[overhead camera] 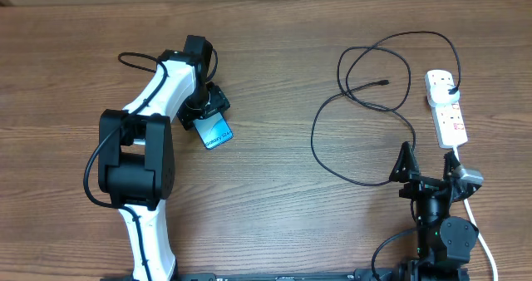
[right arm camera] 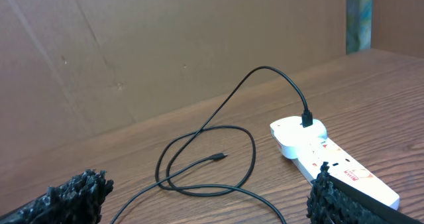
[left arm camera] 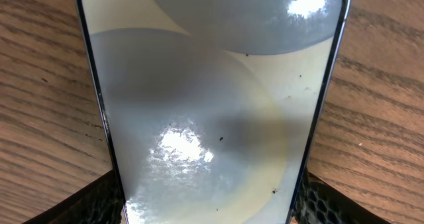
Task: Plug charger to phone and switch on socket
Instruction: 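Lift the phone with the left gripper and tilt it upright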
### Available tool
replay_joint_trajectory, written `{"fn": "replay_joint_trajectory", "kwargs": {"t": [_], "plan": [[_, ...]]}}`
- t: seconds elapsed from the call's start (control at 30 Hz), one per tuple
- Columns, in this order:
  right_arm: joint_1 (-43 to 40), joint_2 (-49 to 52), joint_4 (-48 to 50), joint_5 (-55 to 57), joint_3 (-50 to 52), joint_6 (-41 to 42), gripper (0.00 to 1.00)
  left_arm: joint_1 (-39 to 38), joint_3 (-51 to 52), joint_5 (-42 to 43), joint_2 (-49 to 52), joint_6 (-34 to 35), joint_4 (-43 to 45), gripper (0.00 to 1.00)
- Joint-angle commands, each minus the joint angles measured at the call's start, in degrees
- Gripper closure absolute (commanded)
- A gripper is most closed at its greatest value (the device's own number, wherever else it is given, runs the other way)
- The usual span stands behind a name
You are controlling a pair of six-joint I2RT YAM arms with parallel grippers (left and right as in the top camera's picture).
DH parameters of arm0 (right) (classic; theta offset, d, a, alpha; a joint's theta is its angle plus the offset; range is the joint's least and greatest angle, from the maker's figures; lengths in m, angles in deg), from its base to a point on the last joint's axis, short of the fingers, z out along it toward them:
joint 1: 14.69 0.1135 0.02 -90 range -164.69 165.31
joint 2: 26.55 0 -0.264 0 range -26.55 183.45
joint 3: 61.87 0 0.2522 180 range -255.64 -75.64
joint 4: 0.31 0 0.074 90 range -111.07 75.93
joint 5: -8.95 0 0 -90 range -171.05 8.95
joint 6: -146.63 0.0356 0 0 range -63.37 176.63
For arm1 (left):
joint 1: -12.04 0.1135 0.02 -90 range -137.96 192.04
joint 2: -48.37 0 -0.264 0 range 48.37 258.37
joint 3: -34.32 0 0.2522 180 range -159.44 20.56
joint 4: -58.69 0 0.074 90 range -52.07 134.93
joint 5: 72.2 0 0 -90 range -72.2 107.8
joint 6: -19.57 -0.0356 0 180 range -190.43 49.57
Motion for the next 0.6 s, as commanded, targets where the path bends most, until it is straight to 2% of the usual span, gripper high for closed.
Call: {"fn": "replay_joint_trajectory", "kwargs": {"t": [0.0, 0.3, 0.57], "plan": [[-0.1, -0.5, 0.4, -0.3, 0.6, 0.1, 0.0, -0.7, 2.9, 5.4, 4.3, 0.5, 0.2, 0.27], [-0.1, -0.5, 0.4, -0.3, 0.6, 0.1, 0.0, 0.3, -2.4, 5.4, 4.3, -2.2, -7.0, 0.3], [-0.1, -0.5, 0.4, -0.3, 0.6, 0.1, 0.0, 0.3, -9.4, 11.9, 4.3, -10.8, -17.3, 0.32]]}}
